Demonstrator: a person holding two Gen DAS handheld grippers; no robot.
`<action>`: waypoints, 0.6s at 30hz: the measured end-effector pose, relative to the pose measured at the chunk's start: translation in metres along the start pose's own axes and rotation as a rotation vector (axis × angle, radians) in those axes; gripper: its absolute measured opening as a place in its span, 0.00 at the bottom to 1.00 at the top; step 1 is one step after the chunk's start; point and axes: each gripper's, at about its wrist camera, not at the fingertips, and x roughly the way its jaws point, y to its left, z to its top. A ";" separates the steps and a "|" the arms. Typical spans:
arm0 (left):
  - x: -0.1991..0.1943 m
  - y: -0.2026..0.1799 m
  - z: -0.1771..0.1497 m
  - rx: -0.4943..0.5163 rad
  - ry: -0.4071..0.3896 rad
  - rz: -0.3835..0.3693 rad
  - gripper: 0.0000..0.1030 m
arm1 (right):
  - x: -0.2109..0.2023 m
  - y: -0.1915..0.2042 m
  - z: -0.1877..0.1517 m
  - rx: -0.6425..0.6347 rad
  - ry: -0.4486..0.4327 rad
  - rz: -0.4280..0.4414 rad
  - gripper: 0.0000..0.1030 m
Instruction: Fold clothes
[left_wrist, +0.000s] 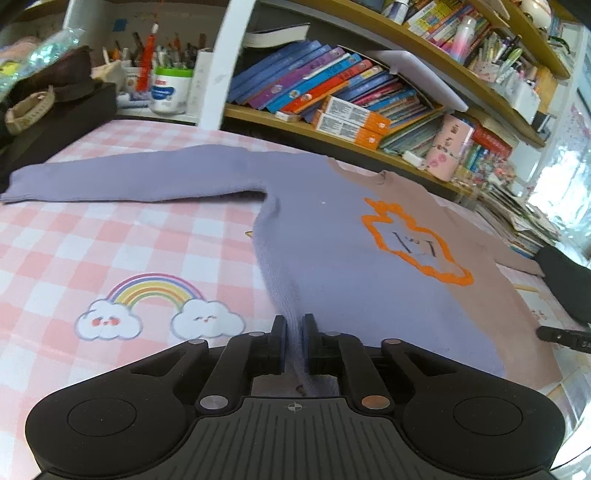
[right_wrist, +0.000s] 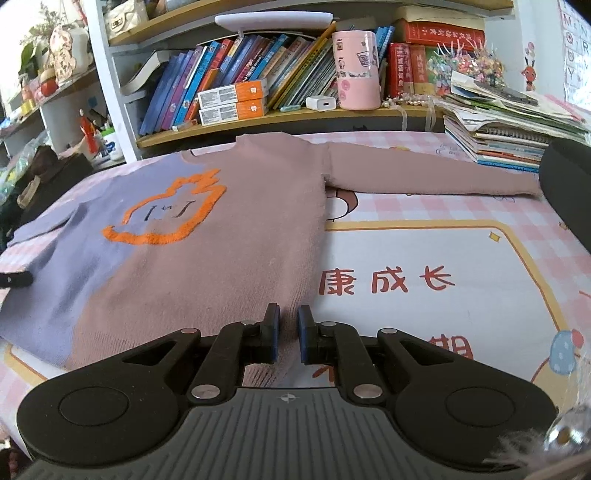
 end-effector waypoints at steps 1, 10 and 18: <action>-0.002 -0.001 -0.001 0.000 0.003 0.004 0.11 | -0.002 0.000 0.001 0.006 -0.004 -0.002 0.13; -0.011 -0.004 -0.010 -0.022 -0.003 -0.005 0.19 | -0.009 0.005 -0.005 -0.006 0.011 0.000 0.27; -0.012 -0.019 -0.016 0.011 -0.008 -0.013 0.12 | -0.012 -0.004 -0.012 0.017 0.000 0.043 0.08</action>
